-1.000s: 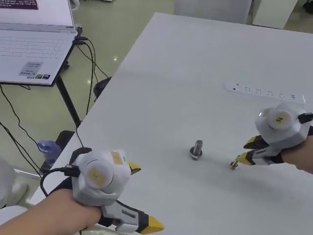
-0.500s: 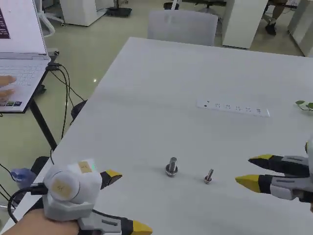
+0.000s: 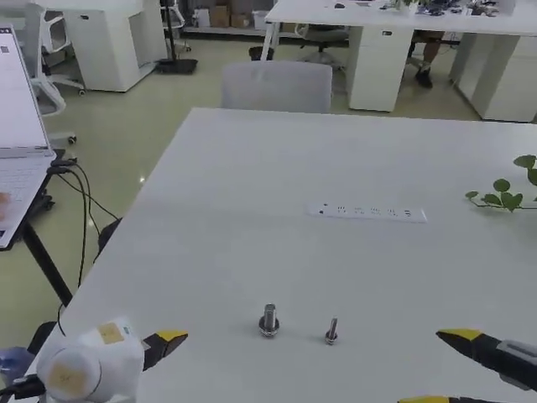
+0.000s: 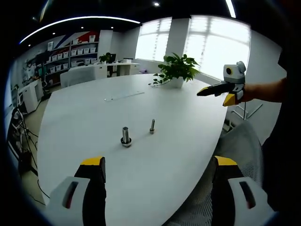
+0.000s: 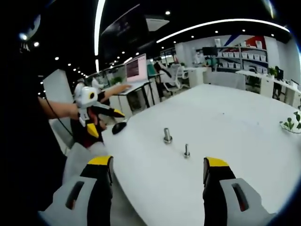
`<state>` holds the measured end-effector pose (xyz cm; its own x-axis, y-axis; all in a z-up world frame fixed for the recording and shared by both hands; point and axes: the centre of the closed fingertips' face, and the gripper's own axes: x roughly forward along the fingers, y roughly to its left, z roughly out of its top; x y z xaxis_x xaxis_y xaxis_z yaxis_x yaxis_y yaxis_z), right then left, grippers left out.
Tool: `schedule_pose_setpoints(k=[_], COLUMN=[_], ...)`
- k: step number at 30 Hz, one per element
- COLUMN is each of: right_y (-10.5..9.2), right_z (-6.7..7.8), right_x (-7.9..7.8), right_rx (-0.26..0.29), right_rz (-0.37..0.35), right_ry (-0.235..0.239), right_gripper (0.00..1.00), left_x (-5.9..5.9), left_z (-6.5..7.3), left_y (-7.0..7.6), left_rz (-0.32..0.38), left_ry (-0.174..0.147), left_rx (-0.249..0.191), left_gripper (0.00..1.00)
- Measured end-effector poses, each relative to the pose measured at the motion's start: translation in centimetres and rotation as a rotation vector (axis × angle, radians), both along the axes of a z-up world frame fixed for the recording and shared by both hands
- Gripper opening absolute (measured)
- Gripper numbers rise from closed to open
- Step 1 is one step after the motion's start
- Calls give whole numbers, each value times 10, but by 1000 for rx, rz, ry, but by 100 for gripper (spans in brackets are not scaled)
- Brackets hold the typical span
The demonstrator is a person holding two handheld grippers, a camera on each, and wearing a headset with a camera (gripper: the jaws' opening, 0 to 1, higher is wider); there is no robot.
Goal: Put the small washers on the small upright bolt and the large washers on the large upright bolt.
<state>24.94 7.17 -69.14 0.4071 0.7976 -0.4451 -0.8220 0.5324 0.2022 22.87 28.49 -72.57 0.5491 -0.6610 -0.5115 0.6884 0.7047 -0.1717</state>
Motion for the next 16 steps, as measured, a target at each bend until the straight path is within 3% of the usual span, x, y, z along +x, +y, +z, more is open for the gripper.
schedule_pose_setpoints(k=[3,9,16], right_y=[-1,-2,-2], right_z=[-1,0,-5], right_x=[-5,-15,-21], right_rx=[4,14,-5], right_rz=[5,9,37], right_ry=[-3,1,2], right_gripper=[79,78,76], left_x=[-3,-11,-10], left_z=[0,3,2], left_y=[-2,-5,-2], left_rz=[26,41,63], left_ry=[16,7,2], left_rx=[-16,-7,-3], left_gripper=[94,93,92])
